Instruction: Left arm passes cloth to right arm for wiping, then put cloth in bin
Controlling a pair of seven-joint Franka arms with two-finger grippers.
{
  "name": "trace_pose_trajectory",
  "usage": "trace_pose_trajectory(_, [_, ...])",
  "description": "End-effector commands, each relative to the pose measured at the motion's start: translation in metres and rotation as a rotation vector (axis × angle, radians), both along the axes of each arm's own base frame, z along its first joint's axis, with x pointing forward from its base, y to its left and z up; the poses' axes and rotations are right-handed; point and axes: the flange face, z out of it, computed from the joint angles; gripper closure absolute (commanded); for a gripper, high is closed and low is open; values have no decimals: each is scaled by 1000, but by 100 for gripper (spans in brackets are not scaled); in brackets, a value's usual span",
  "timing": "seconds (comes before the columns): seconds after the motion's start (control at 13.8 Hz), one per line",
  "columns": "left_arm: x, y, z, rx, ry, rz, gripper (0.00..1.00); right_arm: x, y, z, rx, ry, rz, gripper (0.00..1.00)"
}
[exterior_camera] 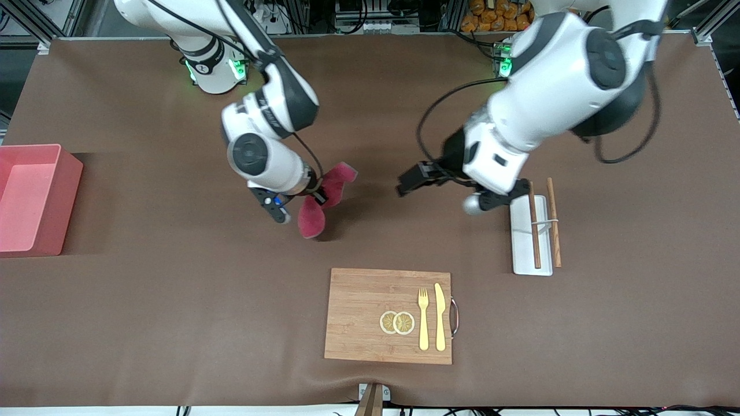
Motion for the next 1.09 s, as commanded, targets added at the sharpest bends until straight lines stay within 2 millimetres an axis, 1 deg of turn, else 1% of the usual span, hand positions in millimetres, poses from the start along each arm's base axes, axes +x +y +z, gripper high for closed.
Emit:
trace_pose_trajectory(0.0, [1, 75, 15, 83, 5, -104, 0, -24, -34, -31, -109, -49, 89, 100])
trace_pose_trajectory(0.07, [4, 113, 21, 97, 7, -127, 0, -30, -46, -38, -124, -77, 112, 100])
trace_pose_trajectory(0.15, [4, 147, 28, 118, 8, -148, 0, -32, -58, -43, -122, -84, 146, 100])
trace_pose_trajectory(0.22, [0, 172, 33, 193, 5, -192, 0, -28, -77, -47, -117, -73, 194, 100])
trace_pose_trajectory(0.29, [-4, 186, 30, 282, 9, -244, 0, -24, -104, -49, -118, -63, 250, 100])
trace_pose_trajectory(0.36, [-8, 195, 30, 355, 18, -281, 0, -17, -136, -54, -138, -55, 334, 100])
trace_pose_trajectory(0.44, [-10, 190, 31, 403, 6, -313, 0, -4, -183, -56, -160, -51, 394, 100])
trace_pose_trajectory(0.58, [-11, 203, 31, 430, 7, -346, 0, 19, -266, -45, -128, -51, 542, 100])
trace_pose_trajectory(0.65, [-14, 206, 30, 463, 14, -388, 0, 27, -299, -45, -118, -62, 617, 100])
trace_pose_trajectory(0.73, [-20, 211, 31, 520, 21, -421, 0, 35, -336, -45, -129, -89, 672, 100])
trace_pose_trajectory(0.8, [-26, 221, 38, 537, 24, -433, 0, 39, -383, -45, -149, -102, 736, 100])
trace_pose_trajectory(0.87, [-33, 229, 46, 538, 18, -456, 0, 42, -420, -44, -164, -129, 796, 100])
trace_pose_trajectory(1.02, [-45, 240, 57, 542, 14, -511, 0, 39, -485, -45, -158, -138, 891, 100])
